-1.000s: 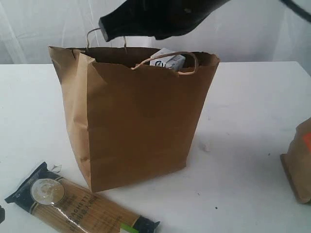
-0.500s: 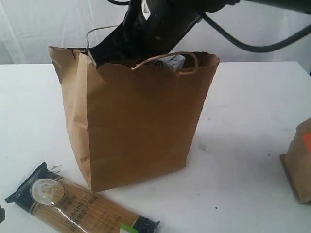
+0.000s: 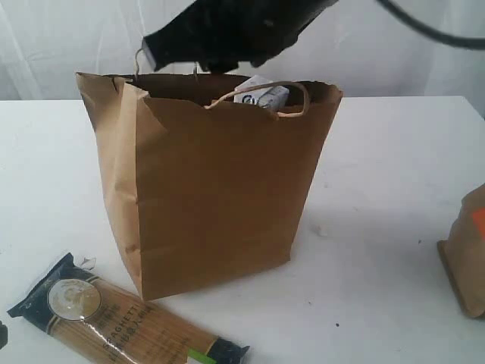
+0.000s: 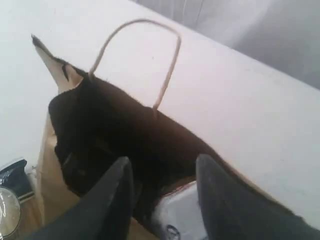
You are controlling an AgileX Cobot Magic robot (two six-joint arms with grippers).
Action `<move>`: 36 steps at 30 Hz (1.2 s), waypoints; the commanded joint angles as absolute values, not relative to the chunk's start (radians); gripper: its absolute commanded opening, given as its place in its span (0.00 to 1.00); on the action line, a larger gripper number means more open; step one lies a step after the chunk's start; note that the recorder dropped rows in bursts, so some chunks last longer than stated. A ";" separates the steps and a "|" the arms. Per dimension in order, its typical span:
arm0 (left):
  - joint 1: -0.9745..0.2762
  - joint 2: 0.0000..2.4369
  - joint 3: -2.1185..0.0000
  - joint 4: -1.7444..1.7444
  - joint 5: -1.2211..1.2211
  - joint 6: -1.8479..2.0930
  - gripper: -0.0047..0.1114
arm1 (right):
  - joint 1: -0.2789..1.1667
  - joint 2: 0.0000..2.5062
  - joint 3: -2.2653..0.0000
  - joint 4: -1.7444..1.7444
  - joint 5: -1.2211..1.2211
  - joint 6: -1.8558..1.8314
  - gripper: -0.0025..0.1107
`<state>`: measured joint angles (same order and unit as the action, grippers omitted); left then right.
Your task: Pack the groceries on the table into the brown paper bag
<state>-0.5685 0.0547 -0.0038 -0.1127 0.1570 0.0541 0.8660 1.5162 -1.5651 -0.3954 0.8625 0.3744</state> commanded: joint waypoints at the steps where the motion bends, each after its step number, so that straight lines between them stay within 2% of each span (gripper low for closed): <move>1: -0.571 0.046 0.000 -0.118 0.157 0.049 0.04 | 0.859 1.384 -1.574 -0.537 0.907 0.365 0.37; 6: -0.571 0.046 0.000 -0.118 0.157 0.049 0.04 | 0.857 1.200 -1.506 -0.751 1.123 0.458 0.37; 15: -0.571 0.046 0.000 -0.118 0.157 0.049 0.04 | 0.857 0.871 -1.259 -0.793 1.186 0.558 0.37; 28: -0.571 0.046 0.000 -0.118 0.157 0.049 0.04 | 0.857 0.845 -0.916 -0.656 1.140 0.557 0.37; 36: -0.571 0.046 0.000 -0.118 0.157 0.049 0.04 | 0.857 0.845 -0.811 -0.657 1.071 0.590 0.37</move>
